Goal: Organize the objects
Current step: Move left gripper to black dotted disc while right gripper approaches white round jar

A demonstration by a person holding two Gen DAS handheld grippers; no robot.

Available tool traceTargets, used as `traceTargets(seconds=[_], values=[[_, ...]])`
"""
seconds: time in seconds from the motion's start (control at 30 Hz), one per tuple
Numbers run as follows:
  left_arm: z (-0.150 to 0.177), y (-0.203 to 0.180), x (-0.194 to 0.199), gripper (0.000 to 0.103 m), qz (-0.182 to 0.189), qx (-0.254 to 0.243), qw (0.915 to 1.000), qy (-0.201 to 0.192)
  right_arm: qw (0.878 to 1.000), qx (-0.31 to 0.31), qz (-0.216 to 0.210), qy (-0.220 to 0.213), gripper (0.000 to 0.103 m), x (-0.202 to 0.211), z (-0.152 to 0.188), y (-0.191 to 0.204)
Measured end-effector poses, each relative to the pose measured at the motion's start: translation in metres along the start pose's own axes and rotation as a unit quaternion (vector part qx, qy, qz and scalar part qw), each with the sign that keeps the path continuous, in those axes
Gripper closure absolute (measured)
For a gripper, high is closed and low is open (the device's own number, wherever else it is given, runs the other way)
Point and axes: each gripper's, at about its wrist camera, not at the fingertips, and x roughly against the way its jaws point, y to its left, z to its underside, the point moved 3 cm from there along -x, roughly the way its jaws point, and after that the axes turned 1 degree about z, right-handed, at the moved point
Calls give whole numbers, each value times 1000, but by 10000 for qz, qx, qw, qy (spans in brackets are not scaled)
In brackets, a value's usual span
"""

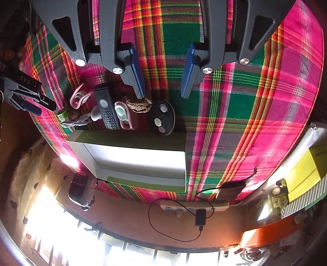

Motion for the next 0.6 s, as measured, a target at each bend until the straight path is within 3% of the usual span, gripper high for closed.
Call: traceTargets(seconds=[0.6], values=[[-32, 8, -29, 68, -62, 17, 9999, 158, 9986, 286, -360, 254, 30, -34, -10, 9]])
